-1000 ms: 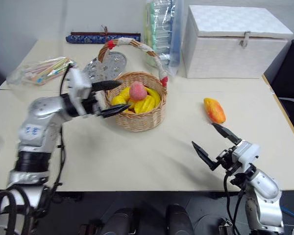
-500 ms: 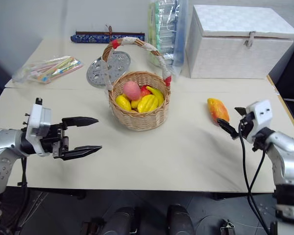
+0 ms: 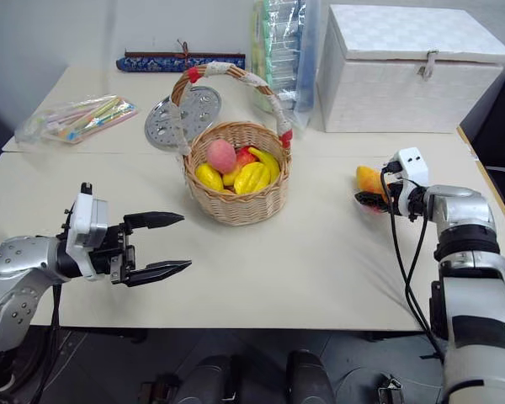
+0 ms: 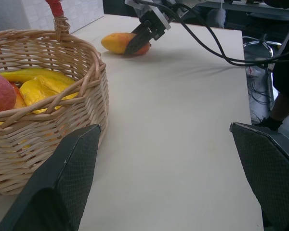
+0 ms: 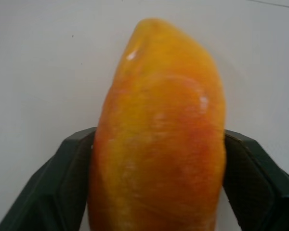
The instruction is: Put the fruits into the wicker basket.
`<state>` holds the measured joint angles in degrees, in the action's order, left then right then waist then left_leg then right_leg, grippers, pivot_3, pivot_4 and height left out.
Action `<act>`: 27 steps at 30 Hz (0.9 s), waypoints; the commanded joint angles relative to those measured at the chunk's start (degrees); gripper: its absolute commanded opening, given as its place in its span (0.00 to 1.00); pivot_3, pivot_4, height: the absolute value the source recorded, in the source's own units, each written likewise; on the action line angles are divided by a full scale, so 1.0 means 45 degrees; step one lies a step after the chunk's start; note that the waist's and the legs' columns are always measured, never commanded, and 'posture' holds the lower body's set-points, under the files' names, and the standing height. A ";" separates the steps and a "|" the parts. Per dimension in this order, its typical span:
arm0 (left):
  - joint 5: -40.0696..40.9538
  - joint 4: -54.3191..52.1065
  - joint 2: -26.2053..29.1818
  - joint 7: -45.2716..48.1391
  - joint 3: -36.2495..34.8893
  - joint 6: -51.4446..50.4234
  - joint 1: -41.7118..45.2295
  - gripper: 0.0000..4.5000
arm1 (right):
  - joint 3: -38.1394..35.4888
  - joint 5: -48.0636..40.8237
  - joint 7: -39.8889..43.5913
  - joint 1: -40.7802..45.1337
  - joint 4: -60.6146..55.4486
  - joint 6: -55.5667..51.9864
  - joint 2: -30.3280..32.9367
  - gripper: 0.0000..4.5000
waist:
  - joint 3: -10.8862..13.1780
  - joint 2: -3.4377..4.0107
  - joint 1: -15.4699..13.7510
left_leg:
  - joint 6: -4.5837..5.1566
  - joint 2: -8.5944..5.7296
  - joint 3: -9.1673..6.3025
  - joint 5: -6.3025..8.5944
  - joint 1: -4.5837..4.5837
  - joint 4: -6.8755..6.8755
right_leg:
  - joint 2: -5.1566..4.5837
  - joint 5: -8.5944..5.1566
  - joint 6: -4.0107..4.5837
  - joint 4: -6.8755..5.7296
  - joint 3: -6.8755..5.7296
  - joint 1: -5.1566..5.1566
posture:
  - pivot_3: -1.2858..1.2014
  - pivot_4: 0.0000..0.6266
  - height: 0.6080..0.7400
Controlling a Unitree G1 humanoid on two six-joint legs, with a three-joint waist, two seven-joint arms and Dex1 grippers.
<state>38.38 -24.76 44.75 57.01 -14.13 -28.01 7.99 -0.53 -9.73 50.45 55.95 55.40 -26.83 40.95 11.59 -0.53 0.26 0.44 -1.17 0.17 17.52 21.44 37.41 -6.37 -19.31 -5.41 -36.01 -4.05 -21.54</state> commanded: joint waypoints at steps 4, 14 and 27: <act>0.1661 -0.0604 -0.0422 -0.0852 -0.1539 -0.0567 -0.0637 1.00 | -0.0191 -0.1265 0.4127 -0.1730 -0.4268 0.0740 0.0865 0.59 | 0.0003 0.0006 -0.0022 | 0.0000 0.0001 -0.0001 0.0001 0.0002 -0.0011 | 0.0002 0.0002 -0.0005 -0.0005 -0.0003 -0.0002 | 0.52 0.24 1.00; 0.2011 -0.1083 -0.0658 -0.1599 -0.2907 -0.0452 -0.2299 1.00 | -0.0971 -0.6599 0.2154 -0.2029 -1.3716 -0.6266 -0.1365 0.59 | 0.0010 0.0021 0.0039 | -0.0027 0.0028 -0.0021 0.0011 -0.0030 -0.0003 | 0.0014 0.0015 0.0009 -0.0013 -0.0001 0.0008 | 0.52 0.24 1.00; 0.3305 -0.1633 -0.0932 -0.2693 -0.2875 -0.0950 -0.1934 1.00 | 0.0742 -0.3258 -0.3116 -0.0866 -1.2548 -0.3131 -0.5207 0.76 | 0.0003 0.0010 0.0015 | -0.0013 -0.0014 -0.0055 0.0002 0.0033 -0.0019 | 0.0003 0.0028 0.0012 -0.0004 -0.0001 -0.0018 | 0.52 0.24 1.00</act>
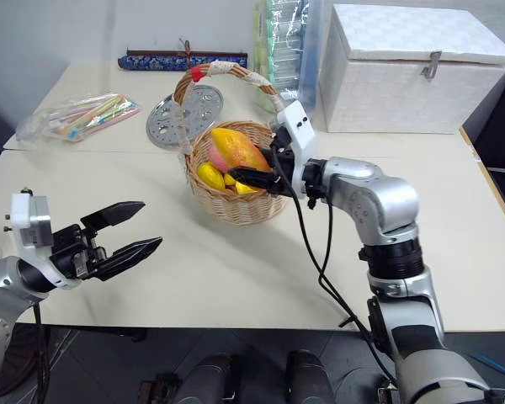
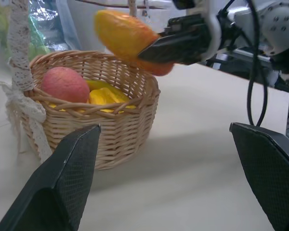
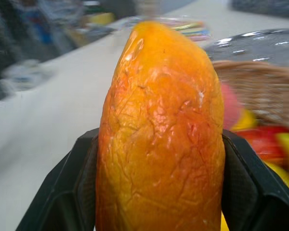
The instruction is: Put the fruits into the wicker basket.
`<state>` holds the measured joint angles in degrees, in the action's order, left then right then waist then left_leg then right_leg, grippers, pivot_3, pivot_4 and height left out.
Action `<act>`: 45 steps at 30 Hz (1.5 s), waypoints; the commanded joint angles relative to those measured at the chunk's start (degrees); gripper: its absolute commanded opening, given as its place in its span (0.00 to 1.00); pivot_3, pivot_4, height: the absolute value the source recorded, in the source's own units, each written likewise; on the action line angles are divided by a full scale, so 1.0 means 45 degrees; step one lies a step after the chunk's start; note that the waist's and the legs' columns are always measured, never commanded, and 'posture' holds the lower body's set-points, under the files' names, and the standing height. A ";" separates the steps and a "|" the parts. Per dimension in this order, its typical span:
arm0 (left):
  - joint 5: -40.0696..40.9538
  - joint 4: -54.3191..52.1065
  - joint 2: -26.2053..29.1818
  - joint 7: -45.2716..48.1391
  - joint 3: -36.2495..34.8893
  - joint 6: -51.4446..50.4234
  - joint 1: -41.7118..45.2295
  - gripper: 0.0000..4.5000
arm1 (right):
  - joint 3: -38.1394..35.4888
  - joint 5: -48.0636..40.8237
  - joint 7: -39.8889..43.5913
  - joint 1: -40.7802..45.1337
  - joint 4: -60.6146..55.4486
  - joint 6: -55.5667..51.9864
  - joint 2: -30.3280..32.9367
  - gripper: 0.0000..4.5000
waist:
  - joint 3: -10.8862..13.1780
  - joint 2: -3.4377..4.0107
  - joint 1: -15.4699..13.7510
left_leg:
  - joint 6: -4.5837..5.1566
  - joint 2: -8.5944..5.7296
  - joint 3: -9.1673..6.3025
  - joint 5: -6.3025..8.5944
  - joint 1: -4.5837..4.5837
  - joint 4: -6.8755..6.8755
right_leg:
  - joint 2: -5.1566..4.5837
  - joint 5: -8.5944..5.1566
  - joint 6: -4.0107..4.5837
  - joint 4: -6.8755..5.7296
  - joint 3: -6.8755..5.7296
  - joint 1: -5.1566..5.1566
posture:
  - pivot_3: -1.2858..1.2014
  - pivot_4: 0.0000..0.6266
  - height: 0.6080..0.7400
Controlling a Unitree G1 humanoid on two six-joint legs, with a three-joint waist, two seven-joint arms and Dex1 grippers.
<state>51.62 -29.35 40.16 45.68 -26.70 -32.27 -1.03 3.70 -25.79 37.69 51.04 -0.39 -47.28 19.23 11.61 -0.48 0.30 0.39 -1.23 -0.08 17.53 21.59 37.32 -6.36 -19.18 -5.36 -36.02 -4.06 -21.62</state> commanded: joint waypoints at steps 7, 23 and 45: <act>0.0375 -0.0639 0.0231 -0.0093 0.0057 -0.0148 -0.0187 1.00 | -0.0134 -0.1402 0.4066 -0.1637 -0.2018 0.2275 0.1240 0.99 | 0.0000 0.0000 -0.0027 | 0.0001 0.0021 0.0001 0.0001 -0.0001 -0.0019 | 0.0024 0.0000 0.0000 0.0012 0.0000 0.0004 | 0.52 0.24 1.00; -0.0016 -0.0716 -0.0235 -0.0582 0.0128 0.0671 -0.0232 1.00 | -0.1375 0.0645 0.6356 0.1303 0.6811 0.7866 0.2430 0.99 | 0.0004 0.0006 0.0317 | 0.0011 0.0031 0.0079 -0.0001 -0.0064 -0.0012 | 0.0034 0.0004 -0.0008 0.0014 0.0071 0.0009 | 0.52 0.24 1.00; -0.0068 -0.1009 0.0054 -0.0725 0.0617 0.0565 0.0120 1.00 | -0.1521 0.1792 0.9195 0.3781 1.0924 0.9513 0.1299 0.04 | 0.0006 0.0008 0.0263 | -0.0018 0.0082 0.0062 0.0013 -0.0026 -0.0010 | 0.0072 0.0008 -0.0003 0.0017 0.0062 0.0004 | 0.52 0.24 1.00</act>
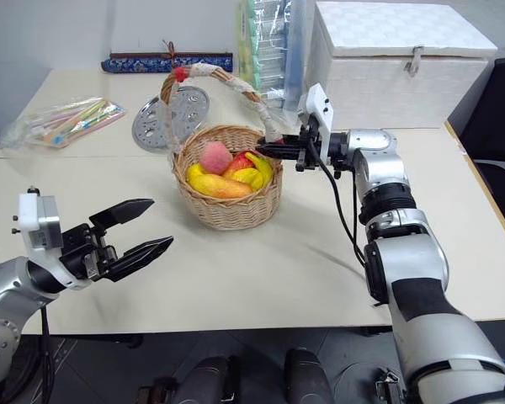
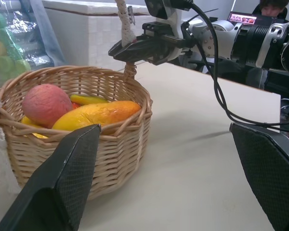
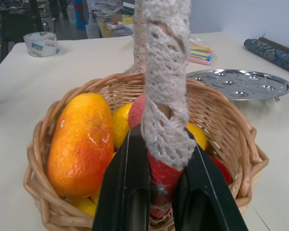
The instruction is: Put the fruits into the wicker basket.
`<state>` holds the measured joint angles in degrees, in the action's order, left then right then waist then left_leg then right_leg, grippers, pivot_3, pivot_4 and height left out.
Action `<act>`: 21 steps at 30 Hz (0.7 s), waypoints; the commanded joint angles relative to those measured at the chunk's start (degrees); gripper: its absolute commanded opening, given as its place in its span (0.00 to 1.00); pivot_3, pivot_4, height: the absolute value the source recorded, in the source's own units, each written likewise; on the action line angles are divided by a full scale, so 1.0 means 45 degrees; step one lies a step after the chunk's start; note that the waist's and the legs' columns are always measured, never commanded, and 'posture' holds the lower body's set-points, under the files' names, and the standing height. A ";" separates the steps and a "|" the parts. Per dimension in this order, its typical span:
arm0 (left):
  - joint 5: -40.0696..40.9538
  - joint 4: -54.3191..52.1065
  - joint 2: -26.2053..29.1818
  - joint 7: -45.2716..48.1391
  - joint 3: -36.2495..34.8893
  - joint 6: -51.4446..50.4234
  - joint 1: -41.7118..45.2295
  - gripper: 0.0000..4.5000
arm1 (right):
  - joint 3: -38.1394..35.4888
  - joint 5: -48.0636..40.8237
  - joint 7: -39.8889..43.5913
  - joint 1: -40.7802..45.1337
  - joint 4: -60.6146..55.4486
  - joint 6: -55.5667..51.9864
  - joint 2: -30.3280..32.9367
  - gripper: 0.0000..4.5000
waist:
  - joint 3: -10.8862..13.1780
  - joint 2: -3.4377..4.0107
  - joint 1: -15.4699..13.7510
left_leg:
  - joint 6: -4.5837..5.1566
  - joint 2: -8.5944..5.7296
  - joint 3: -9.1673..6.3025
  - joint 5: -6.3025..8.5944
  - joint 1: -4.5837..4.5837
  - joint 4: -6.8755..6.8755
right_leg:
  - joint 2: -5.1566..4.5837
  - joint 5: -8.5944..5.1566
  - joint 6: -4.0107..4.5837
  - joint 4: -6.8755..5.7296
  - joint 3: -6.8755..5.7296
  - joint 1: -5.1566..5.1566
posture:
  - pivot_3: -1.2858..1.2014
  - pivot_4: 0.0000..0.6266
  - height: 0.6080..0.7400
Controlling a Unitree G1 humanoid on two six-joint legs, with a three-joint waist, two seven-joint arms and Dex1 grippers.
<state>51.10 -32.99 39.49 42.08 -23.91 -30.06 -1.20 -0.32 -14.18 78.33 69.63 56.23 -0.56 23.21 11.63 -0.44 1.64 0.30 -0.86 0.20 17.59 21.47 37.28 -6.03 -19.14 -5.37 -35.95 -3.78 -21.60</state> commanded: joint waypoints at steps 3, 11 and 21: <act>0.0013 0.0137 0.0198 0.0183 0.0201 0.0104 0.0516 1.00 | -0.1568 -0.1950 -0.0910 -0.2029 -0.5381 -0.2945 0.1108 0.04 | 0.0000 0.0000 -0.0098 | 0.0000 -0.0002 -0.0011 0.0000 0.0013 0.0012 | -0.0006 0.0000 0.0000 0.0004 -0.0012 0.0000 | 0.52 0.24 1.00; -0.0513 0.1395 -0.0124 0.0827 0.1605 0.0286 0.1895 1.00 | -0.5016 -0.3286 -0.4738 -0.6092 -1.1446 -0.6225 0.3852 0.04 | 0.0010 0.0016 -0.0472 | -0.0005 -0.0006 -0.0009 0.0004 0.0018 0.0021 | -0.0003 0.0000 0.0000 0.0005 -0.0021 -0.0001 | 0.52 0.24 1.00; -0.1414 0.2540 -0.0223 0.1874 0.2657 0.0715 0.3065 1.00 | -0.6977 -0.1990 -0.6741 -0.8299 -0.8551 -0.3458 0.5664 0.04 | 0.0010 0.0017 -0.0276 | 0.0006 0.0005 0.0086 0.0001 -0.0041 0.0003 | 0.0031 0.0001 -0.0001 -0.0005 0.0049 0.0002 | 0.52 0.24 1.00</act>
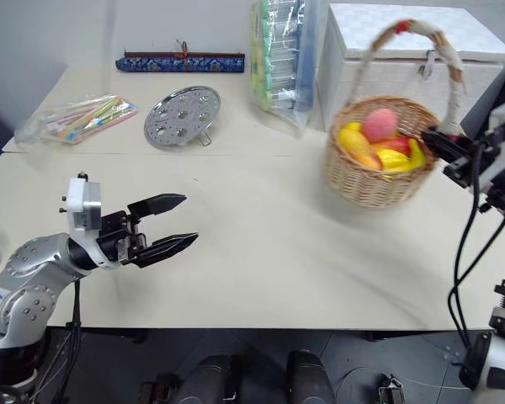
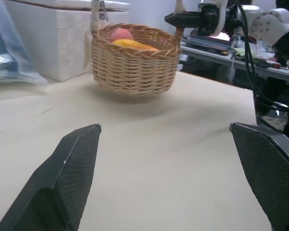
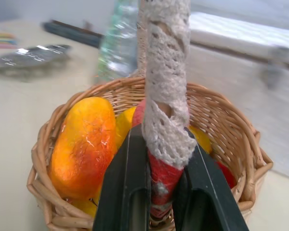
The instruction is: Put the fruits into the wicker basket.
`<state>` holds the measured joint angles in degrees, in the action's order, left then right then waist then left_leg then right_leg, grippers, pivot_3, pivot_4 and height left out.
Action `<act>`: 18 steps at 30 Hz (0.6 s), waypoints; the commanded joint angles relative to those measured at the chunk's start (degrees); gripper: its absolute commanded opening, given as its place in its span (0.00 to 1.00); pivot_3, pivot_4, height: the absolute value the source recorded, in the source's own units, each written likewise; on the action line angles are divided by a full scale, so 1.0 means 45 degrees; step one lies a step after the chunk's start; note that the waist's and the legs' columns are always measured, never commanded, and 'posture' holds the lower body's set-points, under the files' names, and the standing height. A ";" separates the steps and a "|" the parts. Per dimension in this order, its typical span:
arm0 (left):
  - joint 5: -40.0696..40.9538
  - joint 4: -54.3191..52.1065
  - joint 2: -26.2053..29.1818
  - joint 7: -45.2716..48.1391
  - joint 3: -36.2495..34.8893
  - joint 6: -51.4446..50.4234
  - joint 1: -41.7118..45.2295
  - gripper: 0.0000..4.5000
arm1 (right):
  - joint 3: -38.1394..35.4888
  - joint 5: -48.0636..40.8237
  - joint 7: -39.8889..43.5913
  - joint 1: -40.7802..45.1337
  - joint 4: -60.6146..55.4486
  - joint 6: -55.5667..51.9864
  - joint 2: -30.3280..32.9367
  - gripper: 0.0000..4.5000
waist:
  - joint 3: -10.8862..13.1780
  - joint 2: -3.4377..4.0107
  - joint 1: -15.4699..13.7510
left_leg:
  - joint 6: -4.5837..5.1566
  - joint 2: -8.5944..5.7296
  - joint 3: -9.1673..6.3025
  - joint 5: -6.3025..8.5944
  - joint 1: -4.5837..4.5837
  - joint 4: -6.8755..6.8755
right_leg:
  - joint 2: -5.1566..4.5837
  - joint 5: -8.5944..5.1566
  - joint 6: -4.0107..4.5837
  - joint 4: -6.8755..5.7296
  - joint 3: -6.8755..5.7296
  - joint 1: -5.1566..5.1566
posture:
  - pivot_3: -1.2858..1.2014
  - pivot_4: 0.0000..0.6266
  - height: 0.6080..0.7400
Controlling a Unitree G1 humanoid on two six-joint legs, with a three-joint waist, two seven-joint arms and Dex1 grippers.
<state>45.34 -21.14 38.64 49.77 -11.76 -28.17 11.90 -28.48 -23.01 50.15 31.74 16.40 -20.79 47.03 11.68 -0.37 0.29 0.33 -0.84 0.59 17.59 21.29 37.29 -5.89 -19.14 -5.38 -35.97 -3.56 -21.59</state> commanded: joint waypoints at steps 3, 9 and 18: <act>-0.0185 -0.0211 -0.0183 0.0037 0.0017 0.0285 0.0172 1.00 | -0.0937 0.0240 -0.1419 0.0041 0.1186 0.2050 0.0050 0.04 | 0.0000 0.0009 0.0042 | -0.0001 0.0013 0.0009 0.0000 -0.0012 -0.0004 | 0.0013 0.0000 0.0000 0.0001 0.0014 0.0000 | 0.52 0.24 1.00; -0.0294 -0.0410 -0.0237 -0.0018 -0.0015 0.0238 0.0025 1.00 | -0.1006 -0.0324 -0.1196 -0.0542 0.2239 0.2294 -0.0219 0.26 | -0.0001 0.0008 -0.0041 | -0.0001 0.0014 0.0006 0.0000 -0.0006 0.0010 | 0.0010 0.0000 0.0000 0.0003 0.0012 0.0004 | 0.52 0.24 1.00; -0.0735 -0.0011 -0.0059 0.0108 -0.0491 0.0596 -0.0521 1.00 | -0.1177 -0.0031 -0.0459 -0.1651 0.2483 0.2989 0.1385 0.89 | -0.0003 0.0013 -0.0066 | 0.0000 0.0013 0.0003 0.0000 -0.0007 0.0016 | 0.0007 0.0000 0.0000 0.0012 0.0012 0.0009 | 0.52 0.24 1.00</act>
<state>42.51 -20.96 38.23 50.16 -12.69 -26.90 10.15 -31.73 -22.66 46.88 24.91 29.30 -8.75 51.17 11.66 -0.31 -0.01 0.33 -0.78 0.60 17.59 21.25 37.36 -5.86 -19.14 -5.38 -35.91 -3.50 -21.54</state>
